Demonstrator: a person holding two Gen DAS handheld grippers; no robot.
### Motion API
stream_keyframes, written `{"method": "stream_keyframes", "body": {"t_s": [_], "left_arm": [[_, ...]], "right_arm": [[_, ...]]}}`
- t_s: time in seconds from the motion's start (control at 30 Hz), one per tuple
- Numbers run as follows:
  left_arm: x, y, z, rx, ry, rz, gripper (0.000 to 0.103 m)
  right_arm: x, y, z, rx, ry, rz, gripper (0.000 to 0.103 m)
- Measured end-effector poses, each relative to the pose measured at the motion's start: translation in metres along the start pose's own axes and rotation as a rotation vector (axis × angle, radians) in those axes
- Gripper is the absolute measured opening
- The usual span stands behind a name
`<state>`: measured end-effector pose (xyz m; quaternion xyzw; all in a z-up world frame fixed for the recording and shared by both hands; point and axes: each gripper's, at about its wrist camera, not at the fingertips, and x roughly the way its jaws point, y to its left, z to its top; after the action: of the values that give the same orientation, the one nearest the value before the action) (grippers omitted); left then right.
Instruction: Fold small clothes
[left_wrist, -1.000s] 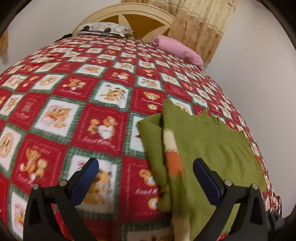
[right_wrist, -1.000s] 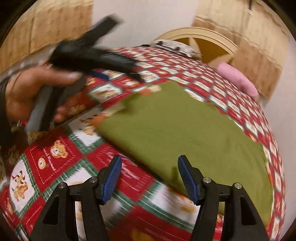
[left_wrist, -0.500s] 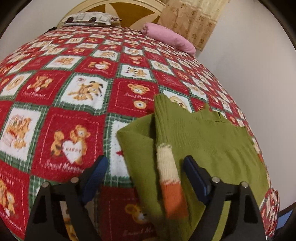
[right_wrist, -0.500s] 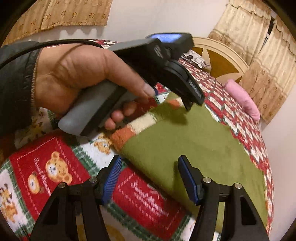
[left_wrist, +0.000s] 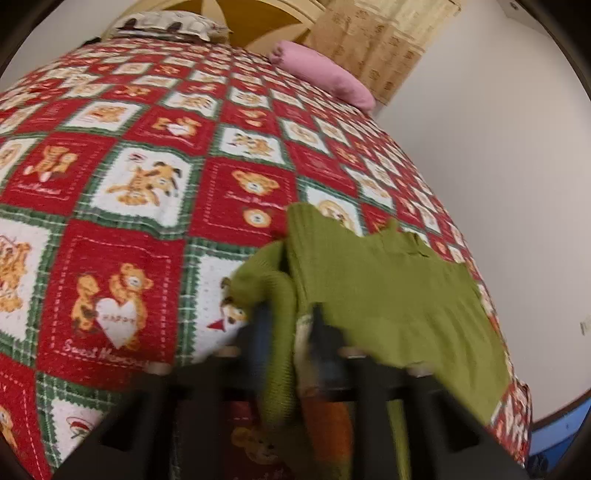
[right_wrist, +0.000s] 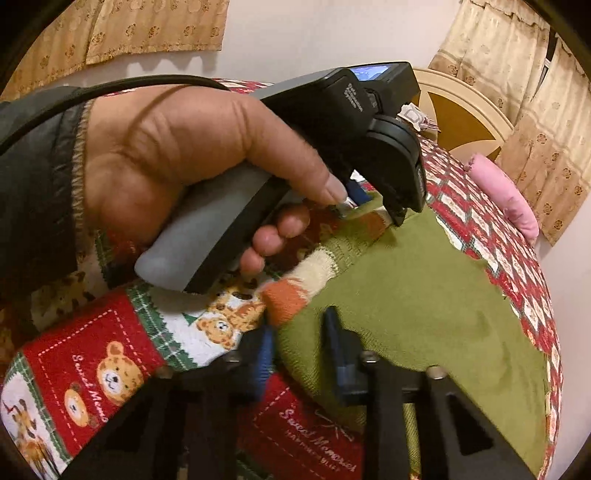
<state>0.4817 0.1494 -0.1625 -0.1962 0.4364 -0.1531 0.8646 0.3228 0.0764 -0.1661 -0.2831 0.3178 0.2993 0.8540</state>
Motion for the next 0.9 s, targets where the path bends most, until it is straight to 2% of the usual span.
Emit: {"method": "stream_keyframes", "body": {"t_s": [0.1, 0.43, 0.53, 0.7, 0.9], "left_arm": [[-0.003, 0.0, 0.001, -0.016, 0.002, -0.005, 0.015], [-0.019, -0.004, 0.009, -0.115, -0.03, -0.082, 0.015], [-0.025, -0.016, 0.014, -0.105, -0.035, -0.077, 0.014], [-0.033, -0.038, 0.024, -0.118, -0.056, -0.138, 0.014], [-0.037, -0.075, 0.033, -0.06, -0.066, -0.169, 0.014]], "right_arm": [[-0.004, -0.002, -0.001, 0.028, -0.001, 0.02, 0.01], [-0.027, -0.033, -0.006, 0.134, -0.068, 0.08, 0.008], [-0.035, -0.049, -0.012, 0.197, -0.084, 0.106, 0.008], [-0.049, -0.071, -0.018, 0.273, -0.127, 0.119, 0.008], [-0.067, -0.095, -0.029, 0.352, -0.166, 0.11, 0.008]]}}
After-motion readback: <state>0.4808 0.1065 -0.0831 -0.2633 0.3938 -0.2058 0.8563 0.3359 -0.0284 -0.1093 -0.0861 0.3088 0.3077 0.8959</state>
